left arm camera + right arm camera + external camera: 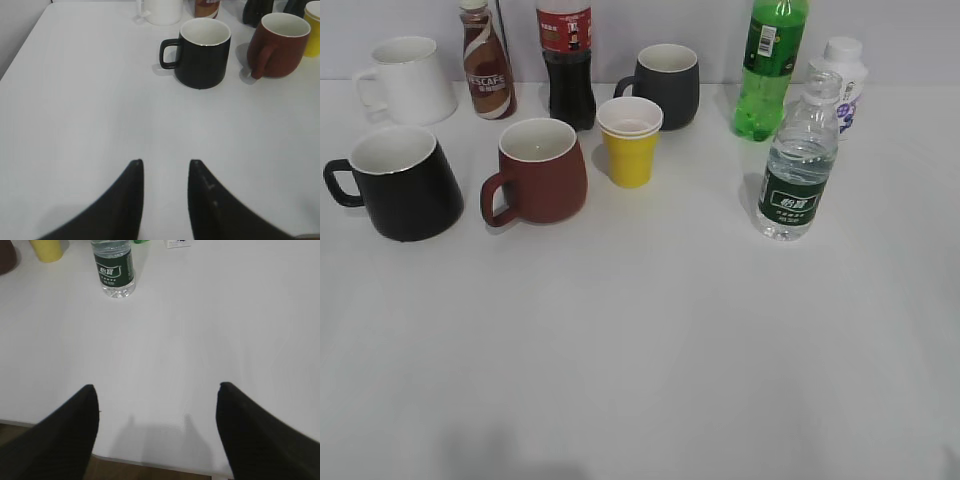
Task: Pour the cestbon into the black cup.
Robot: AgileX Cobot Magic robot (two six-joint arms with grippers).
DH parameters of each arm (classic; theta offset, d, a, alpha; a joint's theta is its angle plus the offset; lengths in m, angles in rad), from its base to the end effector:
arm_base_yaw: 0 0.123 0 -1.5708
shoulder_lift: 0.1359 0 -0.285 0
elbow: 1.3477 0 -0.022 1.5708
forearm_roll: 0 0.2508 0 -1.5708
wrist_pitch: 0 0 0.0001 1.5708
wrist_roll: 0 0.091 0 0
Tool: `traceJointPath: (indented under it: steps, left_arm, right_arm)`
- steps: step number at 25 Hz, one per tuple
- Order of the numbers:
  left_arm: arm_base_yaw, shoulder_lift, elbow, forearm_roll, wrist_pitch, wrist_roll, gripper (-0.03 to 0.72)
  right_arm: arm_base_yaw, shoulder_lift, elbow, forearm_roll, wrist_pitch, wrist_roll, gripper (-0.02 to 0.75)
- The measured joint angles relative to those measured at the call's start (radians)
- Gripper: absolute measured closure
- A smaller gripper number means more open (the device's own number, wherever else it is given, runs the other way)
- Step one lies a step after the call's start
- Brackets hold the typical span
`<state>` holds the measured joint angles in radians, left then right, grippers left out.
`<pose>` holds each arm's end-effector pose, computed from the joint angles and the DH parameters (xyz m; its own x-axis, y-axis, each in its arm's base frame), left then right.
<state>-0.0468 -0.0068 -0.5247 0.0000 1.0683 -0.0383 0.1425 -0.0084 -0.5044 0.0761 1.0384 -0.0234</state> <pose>-0.0092 0.0004 0.2834 -0.4356 -0.0179 -0.9000 0.0301 0.9990 -0.0345 -0.0067 0.0051 0.2805 -0.4221 -0.0452 -0.9054 -0.1940 0.9801 0.0416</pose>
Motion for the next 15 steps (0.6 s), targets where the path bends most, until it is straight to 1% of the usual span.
traceJointPath:
  steps: [15]
  left_arm:
    - [0.000,0.000,0.000,0.010,0.000,0.000,0.454]
  right_arm:
    - [0.000,0.000,0.000,0.000,0.000,0.000,0.191]
